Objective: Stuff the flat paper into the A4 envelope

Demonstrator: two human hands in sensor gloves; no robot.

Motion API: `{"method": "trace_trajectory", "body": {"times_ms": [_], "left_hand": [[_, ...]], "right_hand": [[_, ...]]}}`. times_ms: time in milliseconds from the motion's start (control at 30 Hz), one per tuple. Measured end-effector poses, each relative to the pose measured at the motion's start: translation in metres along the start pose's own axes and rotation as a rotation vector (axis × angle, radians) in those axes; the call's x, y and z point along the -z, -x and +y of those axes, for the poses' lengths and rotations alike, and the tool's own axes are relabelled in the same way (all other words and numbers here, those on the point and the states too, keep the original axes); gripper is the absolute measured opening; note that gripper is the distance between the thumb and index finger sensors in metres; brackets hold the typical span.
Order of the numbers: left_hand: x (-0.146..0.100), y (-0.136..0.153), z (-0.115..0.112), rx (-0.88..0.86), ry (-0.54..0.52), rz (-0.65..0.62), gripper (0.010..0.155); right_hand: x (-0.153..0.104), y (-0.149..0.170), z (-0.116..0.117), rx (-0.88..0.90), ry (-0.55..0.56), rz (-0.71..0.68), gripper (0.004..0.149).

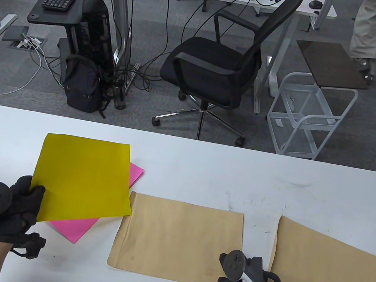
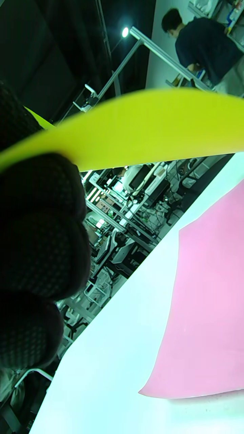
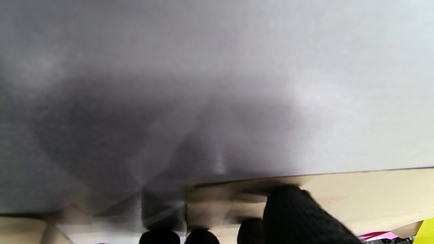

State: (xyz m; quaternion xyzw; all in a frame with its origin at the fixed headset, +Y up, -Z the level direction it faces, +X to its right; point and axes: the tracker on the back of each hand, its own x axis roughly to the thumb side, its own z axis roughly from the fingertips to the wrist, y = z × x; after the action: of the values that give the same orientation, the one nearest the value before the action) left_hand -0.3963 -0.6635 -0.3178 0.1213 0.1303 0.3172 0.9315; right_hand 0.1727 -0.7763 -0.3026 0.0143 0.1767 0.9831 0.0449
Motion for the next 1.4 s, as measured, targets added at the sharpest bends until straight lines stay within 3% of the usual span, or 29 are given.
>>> {"method": "trace_trajectory", "body": {"times_ms": [400,700,1067,1400], "left_hand": [[0.006,0.007,-0.006,0.004,0.094,0.031,0.044],[0.015,0.019,-0.014,0.013,0.305,0.091,0.044],[0.021,0.032,-0.009,0.031,0.470,0.131,0.044],[0.023,0.038,-0.012,0.019,0.514,0.123,0.044]], "right_hand": [[0.000,0.000,0.000,0.000,-0.004,0.002,0.064],[0.000,0.000,0.000,-0.003,-0.007,0.005,0.064],[0.000,-0.001,0.000,-0.004,-0.013,0.009,0.064],[0.000,-0.001,0.000,-0.001,-0.019,0.009,0.065]]}}
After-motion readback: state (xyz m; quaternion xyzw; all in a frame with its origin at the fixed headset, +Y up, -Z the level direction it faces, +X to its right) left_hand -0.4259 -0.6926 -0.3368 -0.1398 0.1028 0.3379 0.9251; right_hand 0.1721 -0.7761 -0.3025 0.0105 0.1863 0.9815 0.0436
